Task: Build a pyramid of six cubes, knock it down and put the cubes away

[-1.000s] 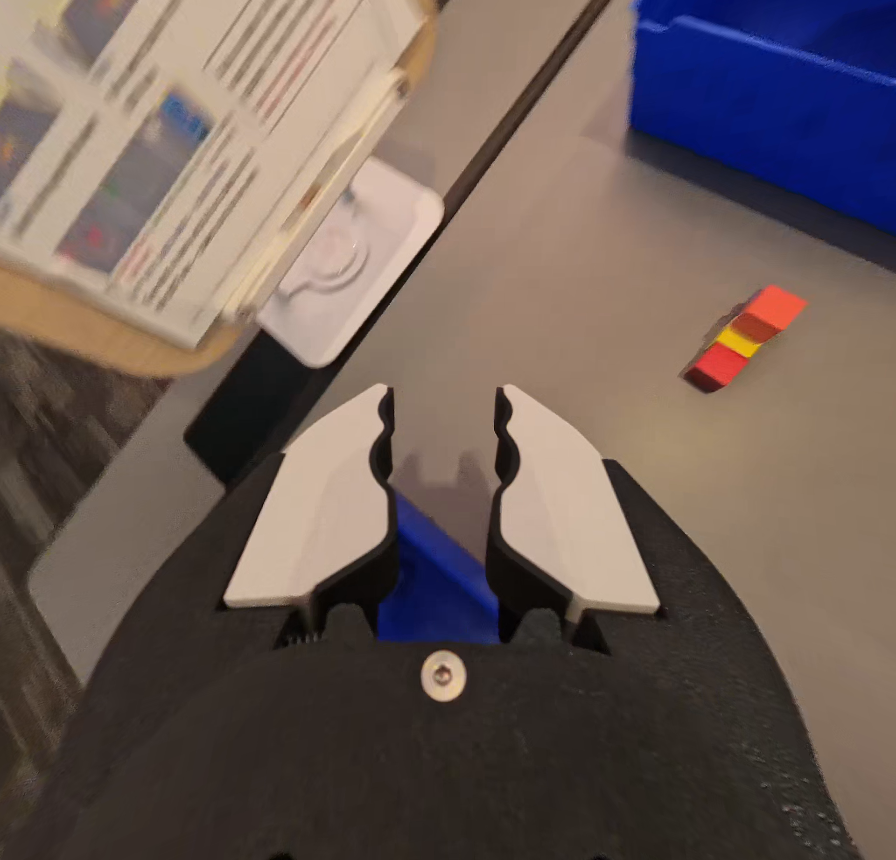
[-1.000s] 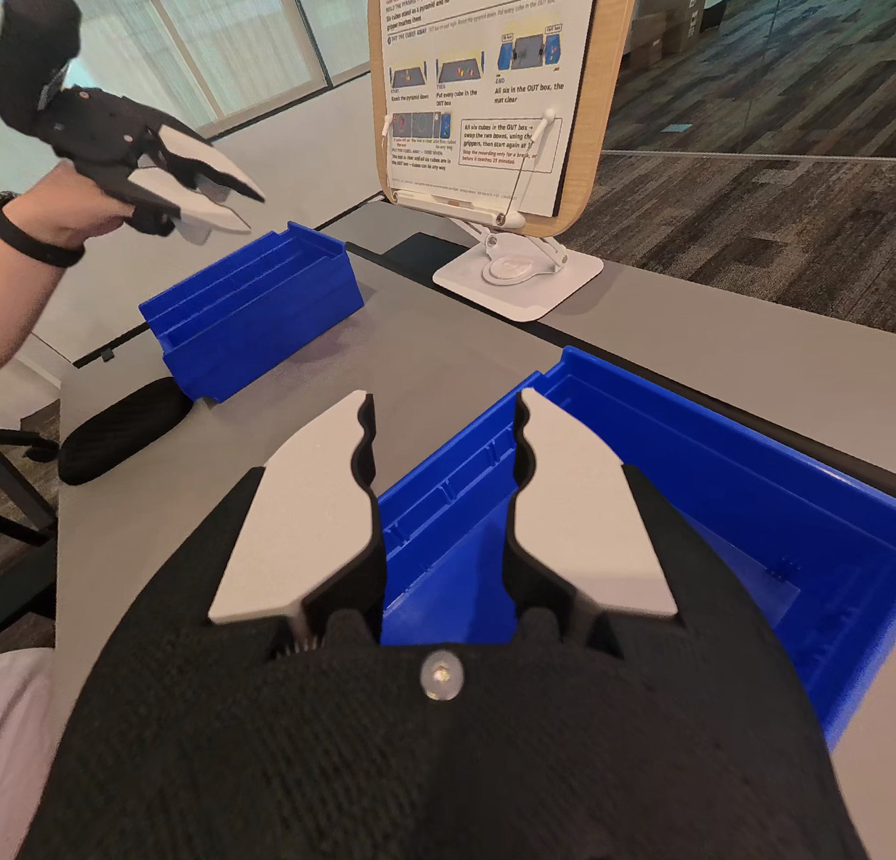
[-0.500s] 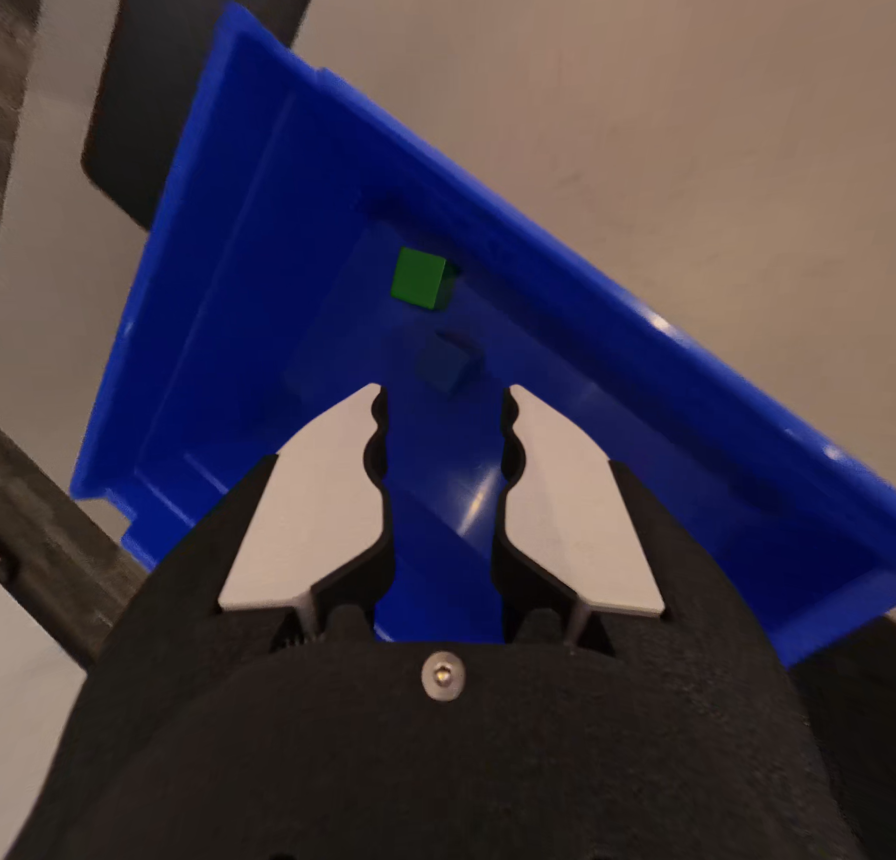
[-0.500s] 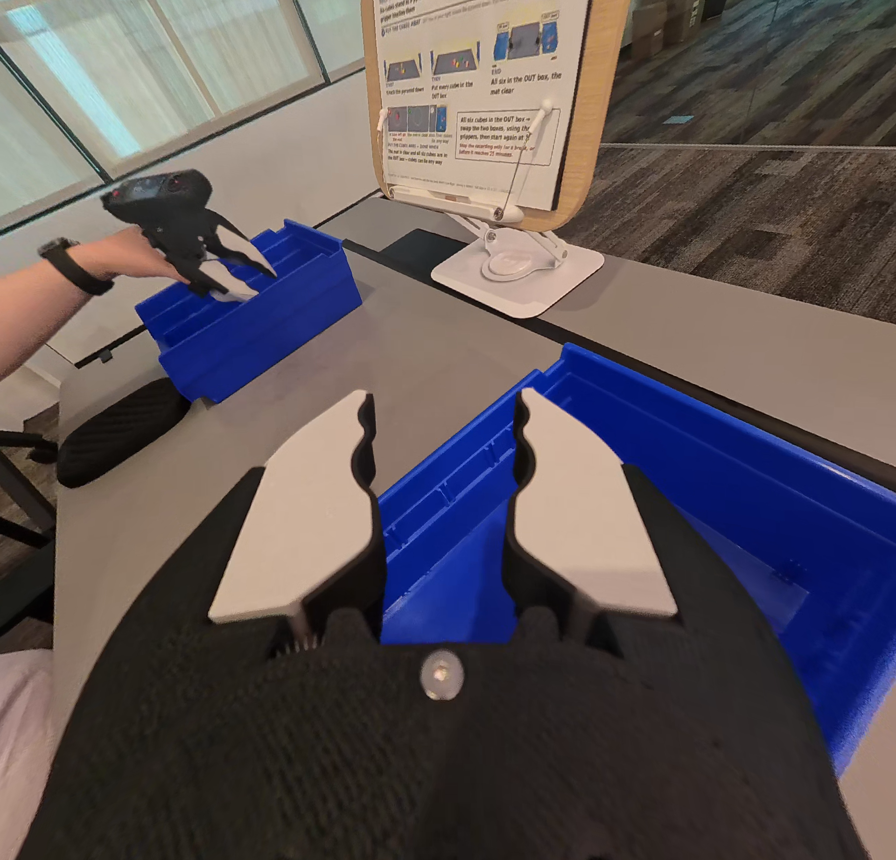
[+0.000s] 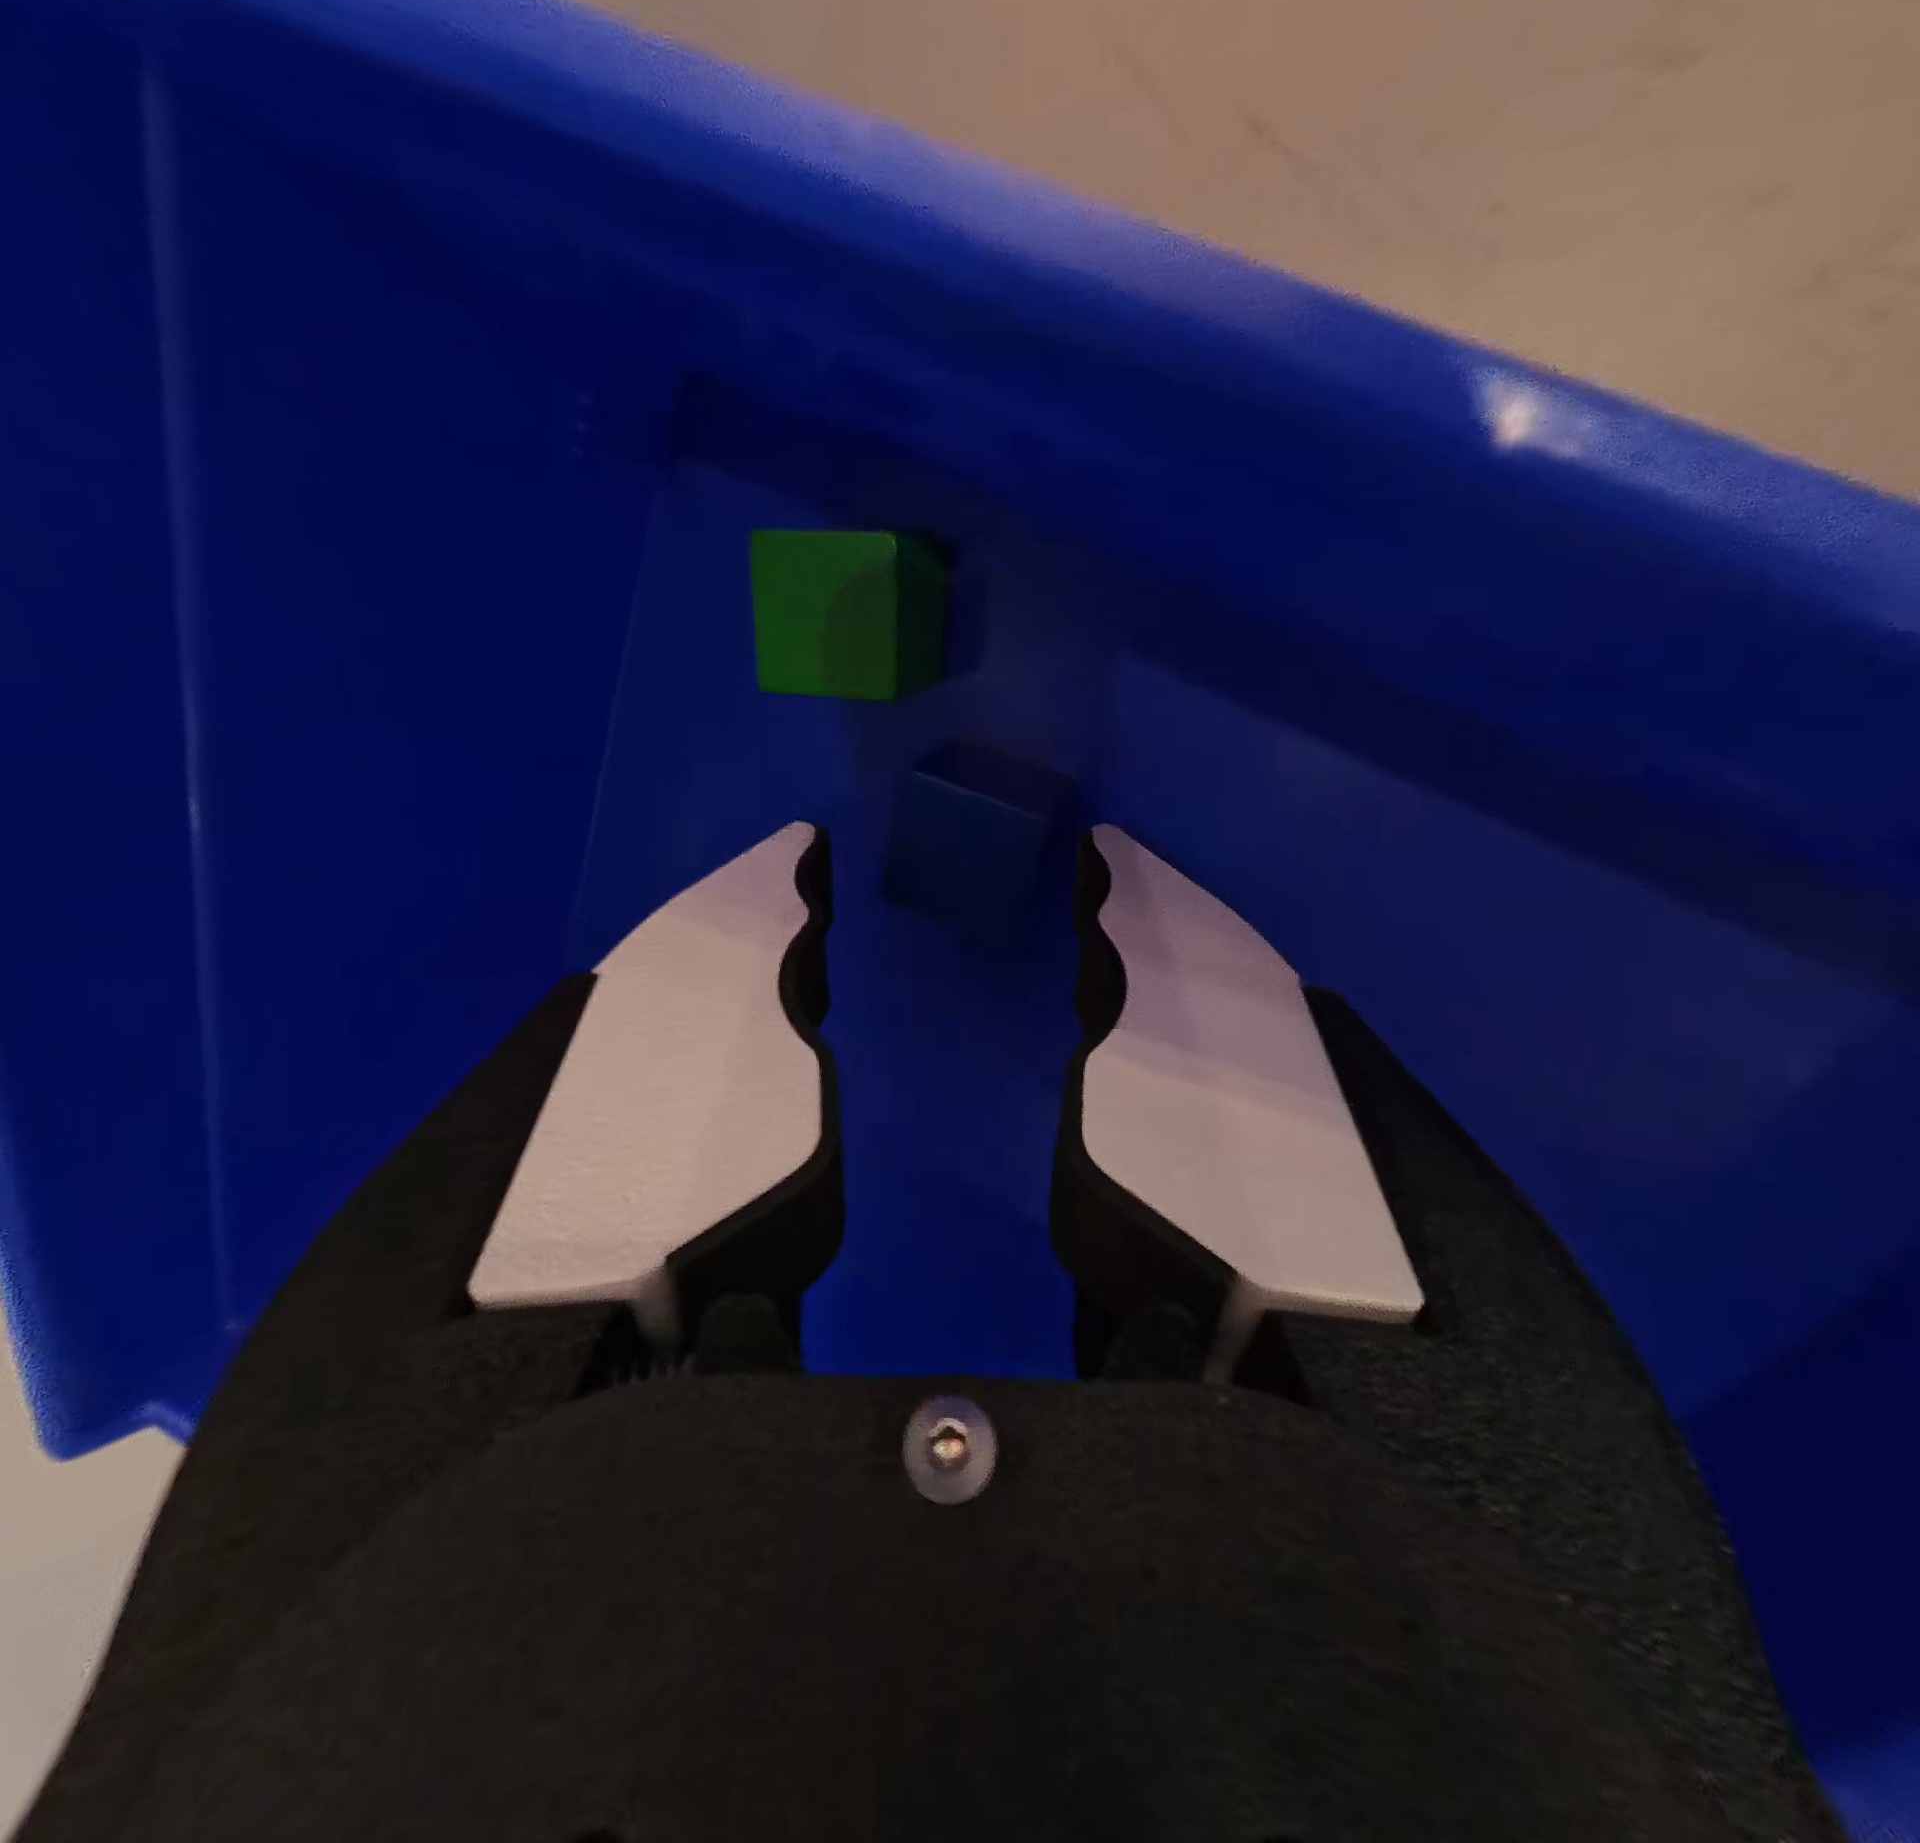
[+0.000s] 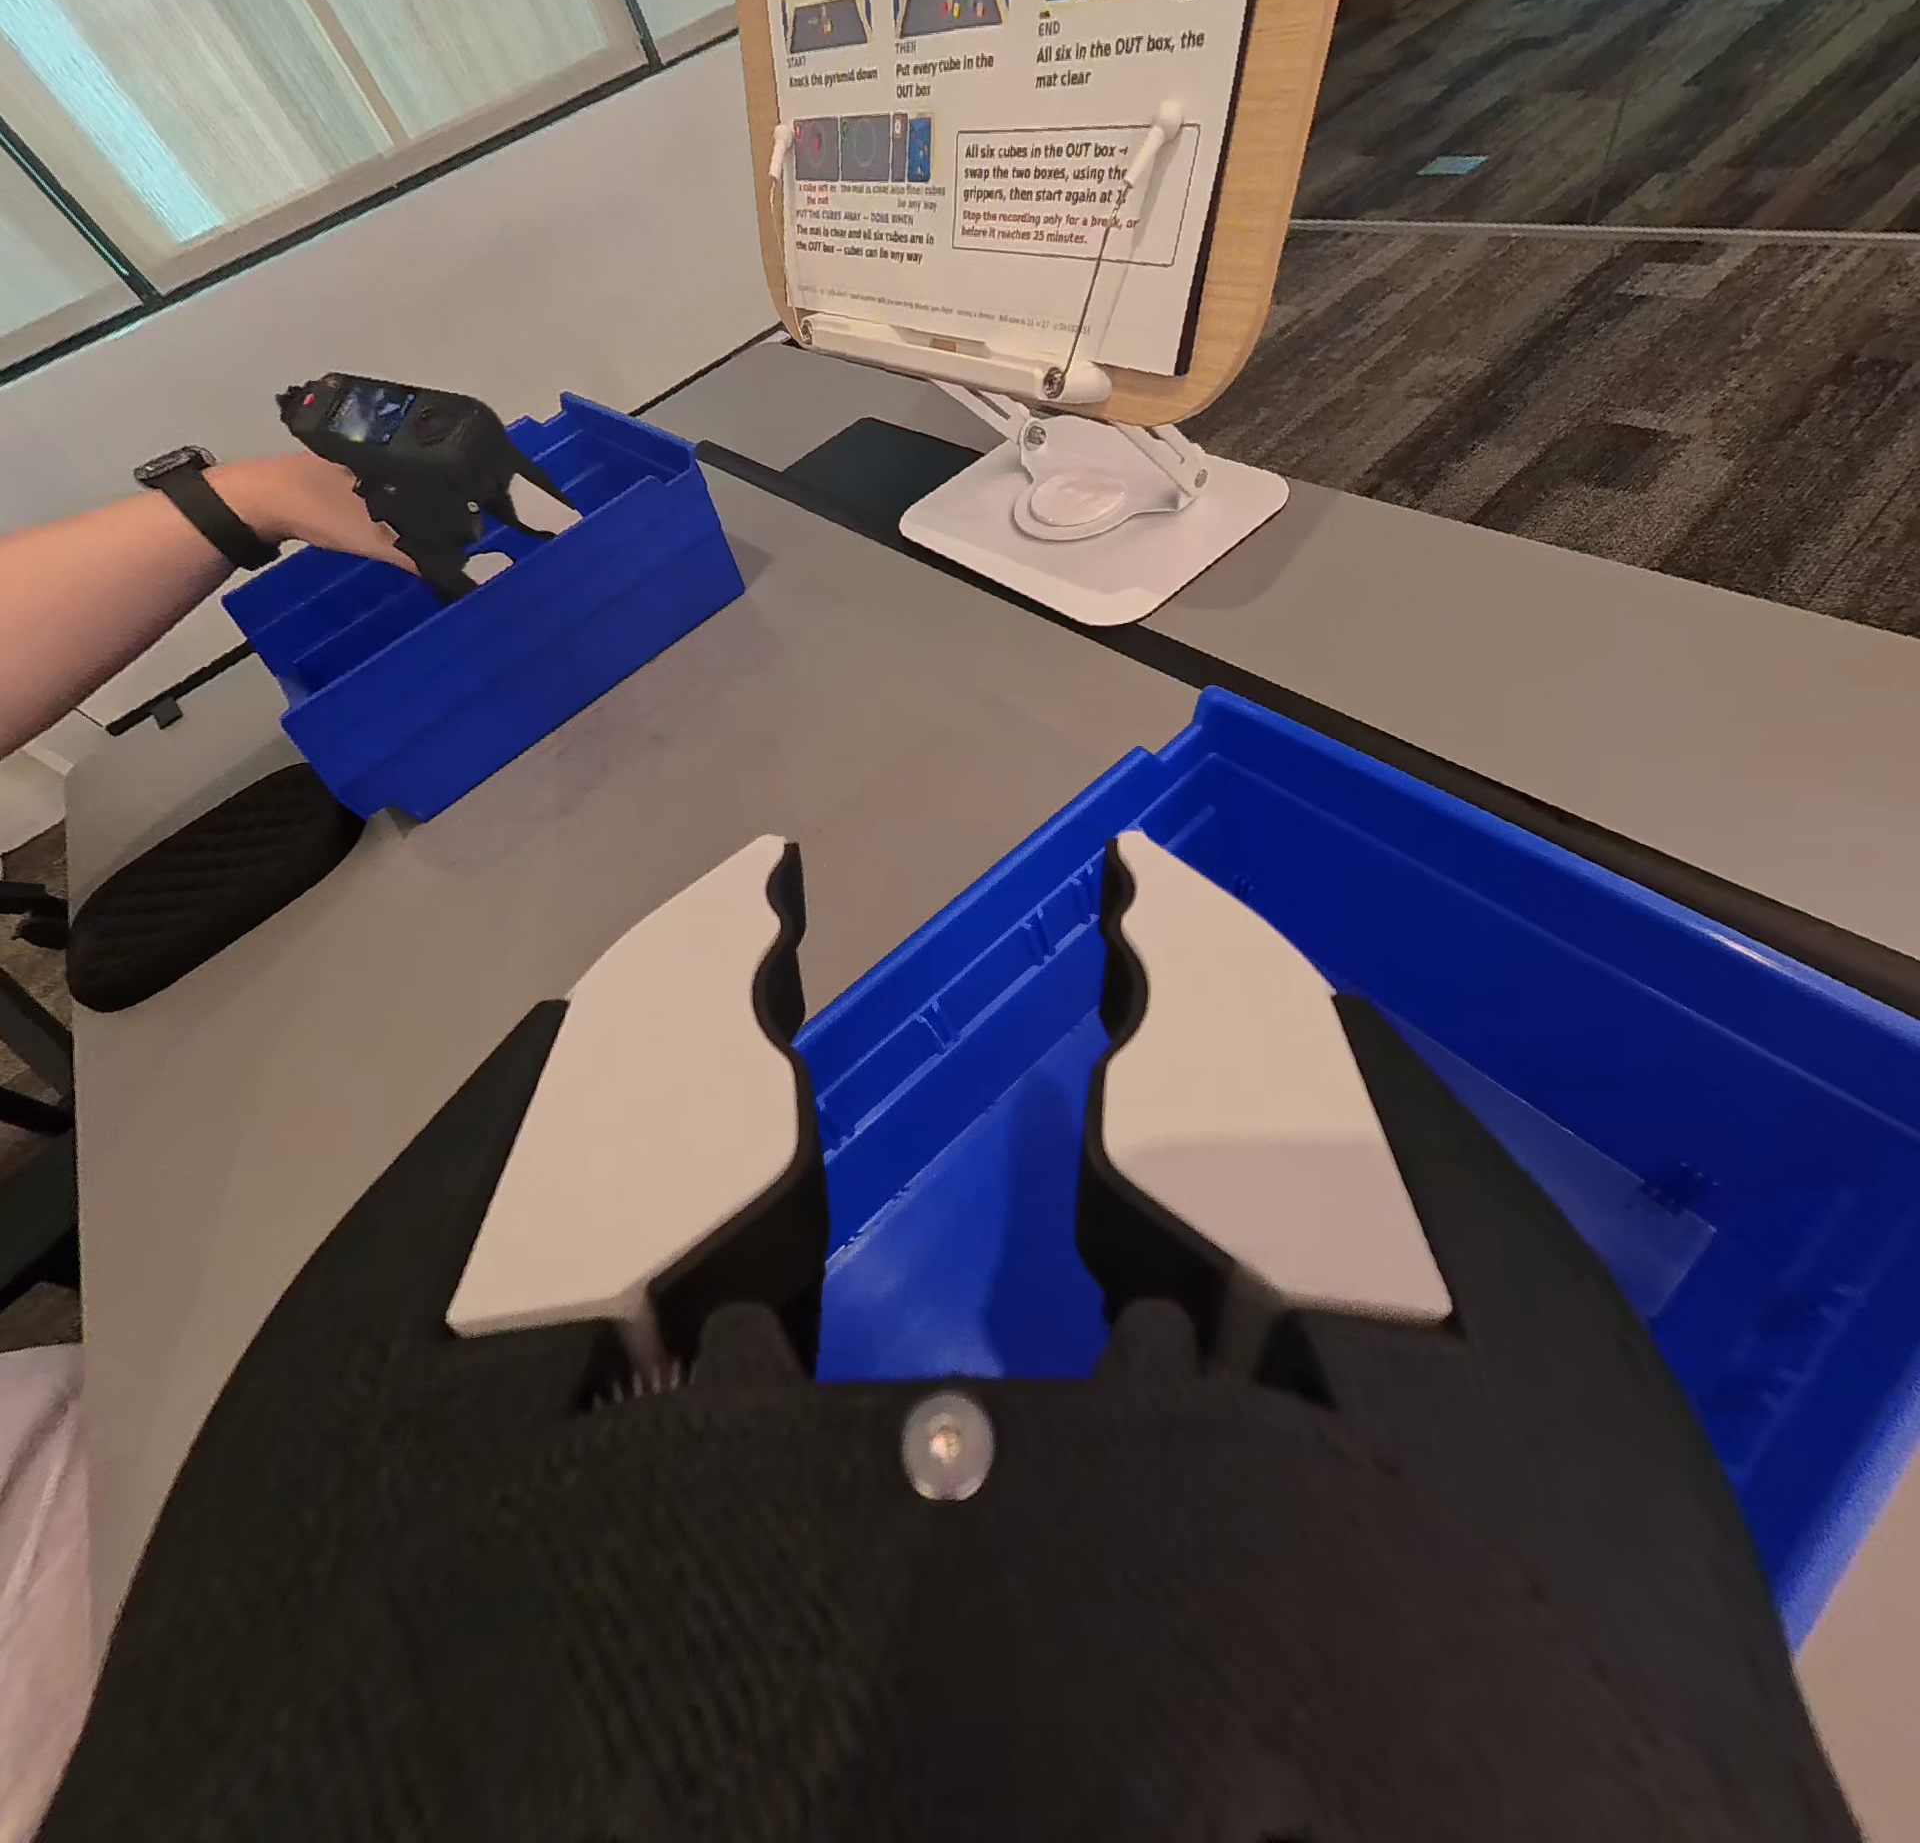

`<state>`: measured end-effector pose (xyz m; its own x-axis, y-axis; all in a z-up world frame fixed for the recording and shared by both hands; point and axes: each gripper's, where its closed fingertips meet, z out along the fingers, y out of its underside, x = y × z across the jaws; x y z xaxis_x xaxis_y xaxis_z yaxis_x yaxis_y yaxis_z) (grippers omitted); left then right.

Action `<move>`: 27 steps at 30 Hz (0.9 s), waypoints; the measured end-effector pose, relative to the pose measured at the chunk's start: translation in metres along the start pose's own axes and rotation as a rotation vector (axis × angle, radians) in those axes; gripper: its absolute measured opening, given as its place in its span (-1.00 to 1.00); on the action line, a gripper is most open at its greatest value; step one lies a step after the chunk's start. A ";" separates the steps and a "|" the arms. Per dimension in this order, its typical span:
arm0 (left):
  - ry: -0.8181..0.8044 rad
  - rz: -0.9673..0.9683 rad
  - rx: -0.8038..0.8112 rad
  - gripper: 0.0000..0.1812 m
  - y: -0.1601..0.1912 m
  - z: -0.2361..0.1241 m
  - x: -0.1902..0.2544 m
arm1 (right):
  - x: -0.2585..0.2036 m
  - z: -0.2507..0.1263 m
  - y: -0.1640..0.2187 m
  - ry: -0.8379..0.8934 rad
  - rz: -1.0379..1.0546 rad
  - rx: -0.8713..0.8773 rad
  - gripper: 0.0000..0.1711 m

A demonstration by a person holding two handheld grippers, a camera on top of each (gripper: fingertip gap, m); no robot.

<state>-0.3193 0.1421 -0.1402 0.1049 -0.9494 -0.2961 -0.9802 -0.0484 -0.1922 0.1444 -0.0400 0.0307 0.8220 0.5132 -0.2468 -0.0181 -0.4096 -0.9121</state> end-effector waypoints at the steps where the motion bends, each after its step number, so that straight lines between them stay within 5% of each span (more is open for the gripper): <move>1: 0.006 -0.011 0.002 -0.50 0.000 0.002 -0.001 | 0.000 0.000 0.001 -0.001 0.001 -0.003 -0.35; 14: 0.079 -0.116 0.033 -0.68 0.002 -0.005 0.001 | -0.002 -0.001 0.006 -0.013 -0.006 -0.026 -0.35; 27: -0.133 -0.023 0.186 -0.68 -0.031 -0.123 -0.009 | -0.004 -0.007 -0.002 -0.028 -0.005 0.019 -0.35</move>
<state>-0.3106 0.1141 -0.0164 0.1604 -0.8989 -0.4077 -0.9305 0.0001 -0.3663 0.1450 -0.0468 0.0356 0.8058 0.5365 -0.2507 -0.0250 -0.3922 -0.9196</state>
